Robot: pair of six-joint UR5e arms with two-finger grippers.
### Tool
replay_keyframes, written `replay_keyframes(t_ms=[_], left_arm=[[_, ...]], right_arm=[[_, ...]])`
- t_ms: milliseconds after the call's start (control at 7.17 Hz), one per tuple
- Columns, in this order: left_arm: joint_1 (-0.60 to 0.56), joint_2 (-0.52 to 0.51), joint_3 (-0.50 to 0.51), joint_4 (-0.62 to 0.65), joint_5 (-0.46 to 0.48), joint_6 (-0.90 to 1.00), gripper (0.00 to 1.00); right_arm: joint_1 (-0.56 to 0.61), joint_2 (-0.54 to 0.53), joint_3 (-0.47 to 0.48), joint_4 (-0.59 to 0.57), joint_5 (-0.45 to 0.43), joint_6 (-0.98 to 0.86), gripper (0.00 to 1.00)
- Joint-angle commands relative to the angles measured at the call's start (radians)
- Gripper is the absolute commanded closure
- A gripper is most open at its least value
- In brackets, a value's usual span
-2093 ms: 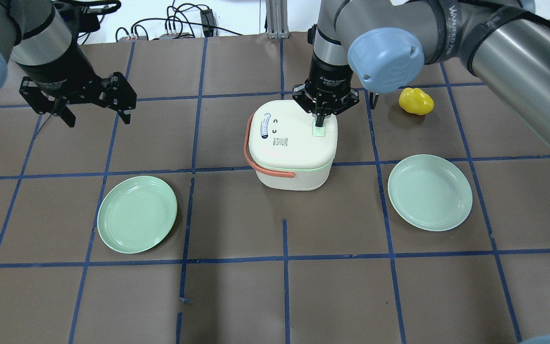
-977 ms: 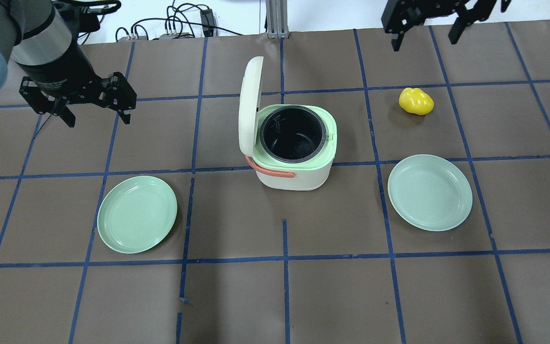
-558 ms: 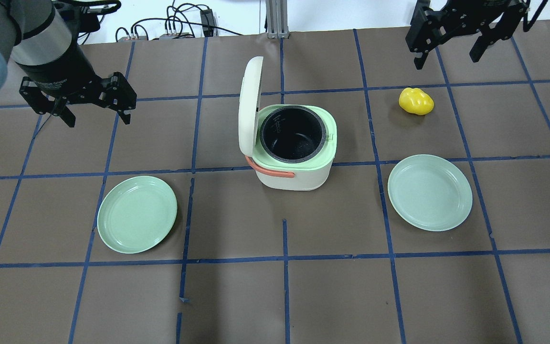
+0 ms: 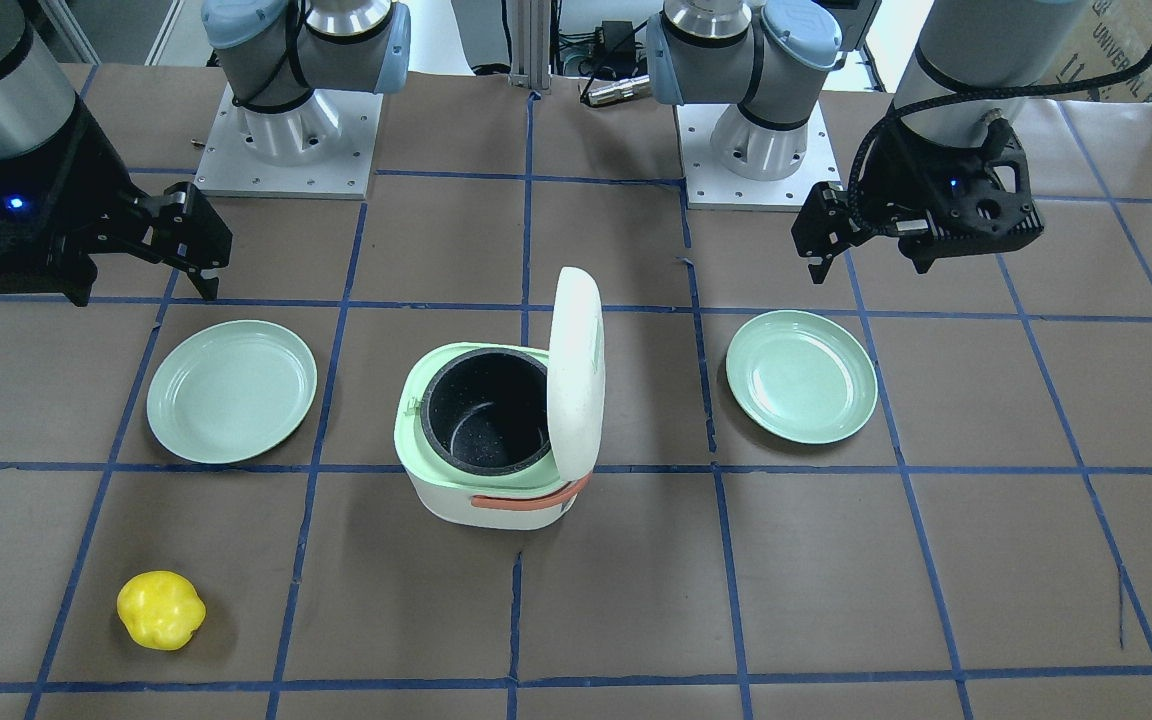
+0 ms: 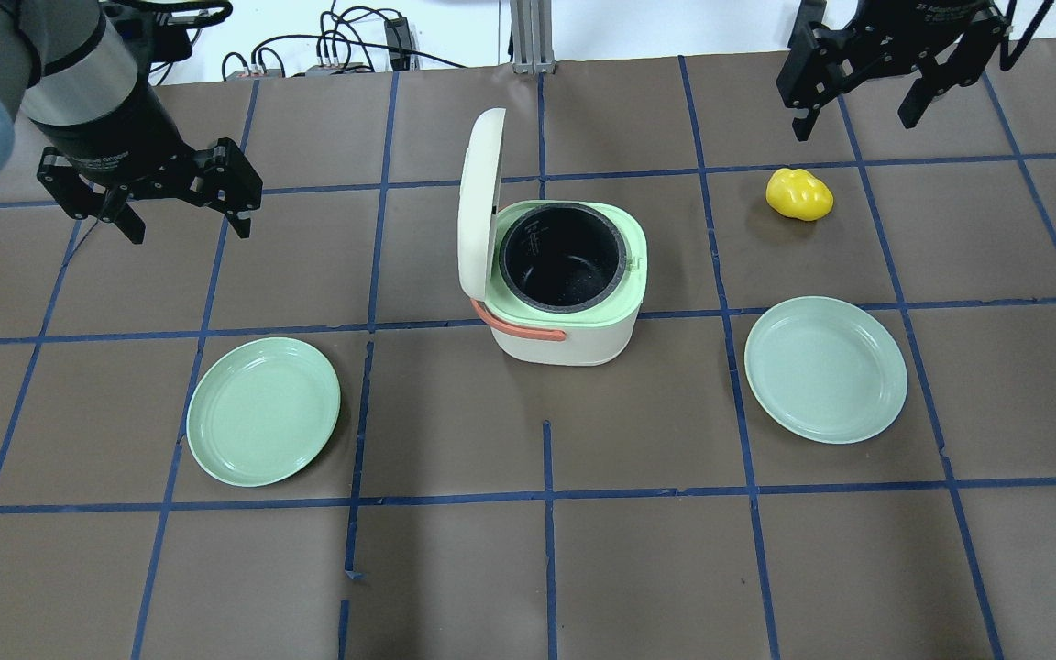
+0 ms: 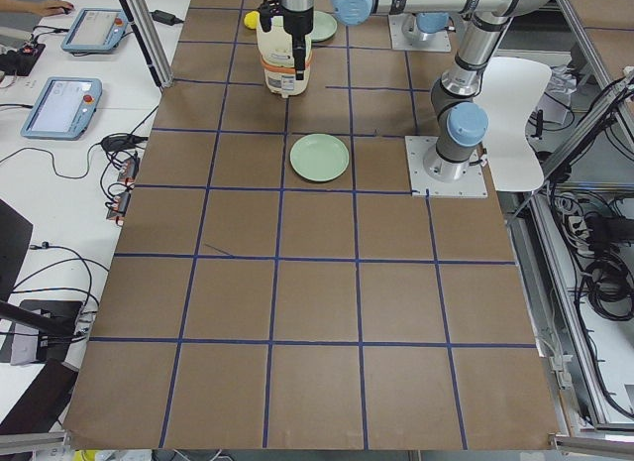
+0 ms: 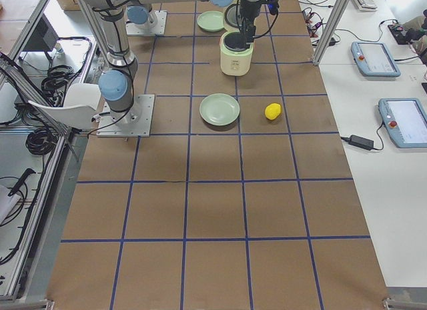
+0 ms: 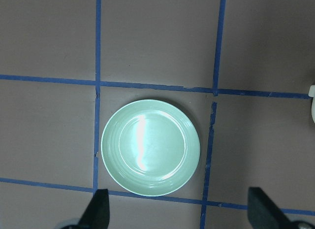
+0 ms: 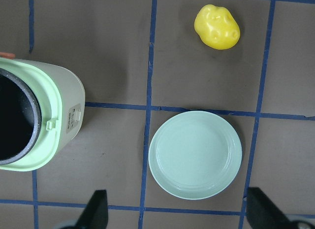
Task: Press rice cooker button
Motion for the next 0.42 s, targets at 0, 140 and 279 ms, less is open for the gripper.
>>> replay_keyframes(t_ms=[0, 140, 279], left_arm=[[0.000, 0.000, 0.000, 0.000, 0.001, 0.000, 0.00], [0.000, 0.000, 0.000, 0.000, 0.000, 0.000, 0.00], [0.000, 0.000, 0.000, 0.000, 0.000, 0.000, 0.00]], right_arm=[[0.004, -0.002, 0.000, 0.003, 0.004, 0.003, 0.00], [0.004, 0.001, 0.000, 0.002, 0.006, 0.003, 0.00], [0.004, 0.001, 0.000, 0.002, 0.007, 0.005, 0.00]])
